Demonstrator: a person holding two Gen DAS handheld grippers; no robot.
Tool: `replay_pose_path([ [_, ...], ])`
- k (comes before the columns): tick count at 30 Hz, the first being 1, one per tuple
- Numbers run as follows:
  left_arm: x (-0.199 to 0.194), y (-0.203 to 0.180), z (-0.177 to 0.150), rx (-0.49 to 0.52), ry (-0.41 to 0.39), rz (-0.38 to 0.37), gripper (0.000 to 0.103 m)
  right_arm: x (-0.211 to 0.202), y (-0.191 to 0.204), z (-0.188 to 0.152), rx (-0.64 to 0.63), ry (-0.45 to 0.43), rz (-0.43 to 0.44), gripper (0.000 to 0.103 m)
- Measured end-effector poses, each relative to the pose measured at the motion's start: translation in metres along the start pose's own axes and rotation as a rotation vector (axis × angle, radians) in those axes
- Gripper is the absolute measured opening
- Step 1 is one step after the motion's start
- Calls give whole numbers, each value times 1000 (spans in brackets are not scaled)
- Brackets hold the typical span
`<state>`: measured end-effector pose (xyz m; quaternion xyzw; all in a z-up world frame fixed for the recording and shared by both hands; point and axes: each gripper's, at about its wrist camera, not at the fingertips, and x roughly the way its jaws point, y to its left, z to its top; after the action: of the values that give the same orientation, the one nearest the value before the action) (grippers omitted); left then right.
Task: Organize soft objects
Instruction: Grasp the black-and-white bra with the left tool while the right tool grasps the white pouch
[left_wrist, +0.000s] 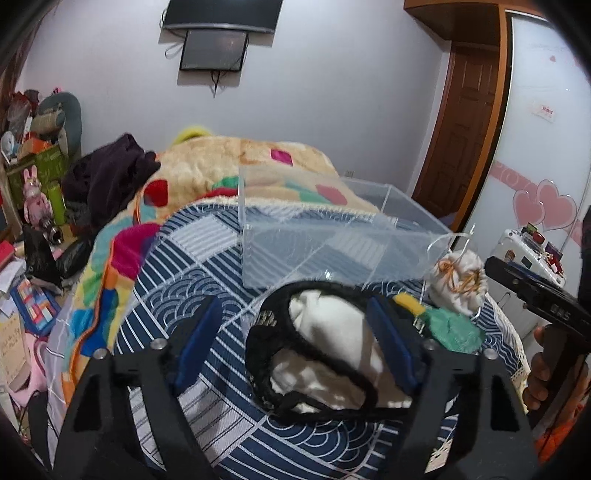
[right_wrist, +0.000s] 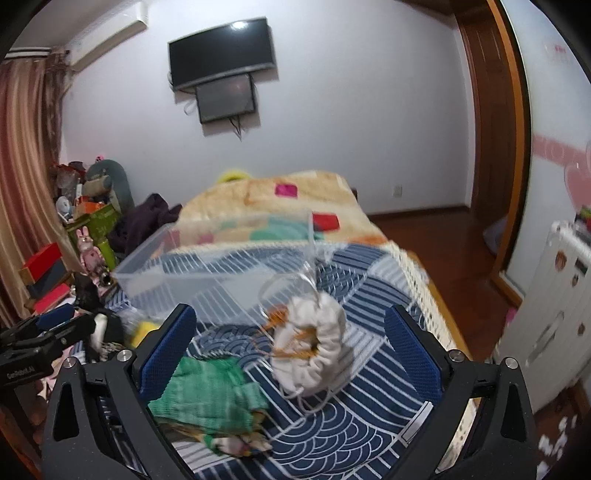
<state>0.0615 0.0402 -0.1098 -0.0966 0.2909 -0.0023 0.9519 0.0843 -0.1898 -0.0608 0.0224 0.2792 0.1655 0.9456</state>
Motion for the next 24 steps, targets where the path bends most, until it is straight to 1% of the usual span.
replay_pose_path([
  [1, 3, 1, -3, 1, 14, -12, 70, 3, -3, -2, 11, 20, -1, 93],
  [2, 5, 1, -5, 3, 28, -21, 67, 7, -5, -2, 23, 37, 0, 89],
  [3, 7, 1, -7, 6, 38, -27, 61, 11, -8, -4, 43, 59, 4, 86],
  [4, 8, 2, -8, 9, 45, -30, 55, 16, -13, -6, 64, 80, 11, 80],
  [5, 9, 2, -10, 12, 50, -31, 53, 20, -16, -8, 87, 104, 21, 73],
  [6, 8, 2, -12, 16, 48, -30, 50, 24, -20, -11, 107, 126, 28, 69],
  [7, 7, 1, -12, 20, 43, -30, 44, 28, -20, -11, 118, 138, 34, 60],
  [8, 6, 1, -12, 24, 38, -26, 41, 30, -22, -13, 130, 151, 39, 50],
  [9, 4, 0, -12, 28, 33, -22, 38, 31, -24, -15, 139, 165, 49, 46],
  [10, 4, 1, -12, 31, 30, -21, 33, 33, -25, -17, 144, 173, 60, 37],
  [11, 3, 1, -12, 32, 28, -23, 29, 33, -24, -18, 145, 182, 74, 29],
  [13, 0, 2, -11, 28, 25, -25, 23, 28, -18, -19, 130, 179, 80, 26],
  [17, -10, 2, -6, 26, -5, -27, 18, 16, -9, -17, 77, 143, 58, 20],
  [21, -22, 1, 0, 33, -40, -28, 16, 0, -4, -15, 61, 97, 54, 19],
  [24, -30, 1, 6, 30, -65, -36, 11, -5, -4, -7, 64, 68, 63, 19],
])
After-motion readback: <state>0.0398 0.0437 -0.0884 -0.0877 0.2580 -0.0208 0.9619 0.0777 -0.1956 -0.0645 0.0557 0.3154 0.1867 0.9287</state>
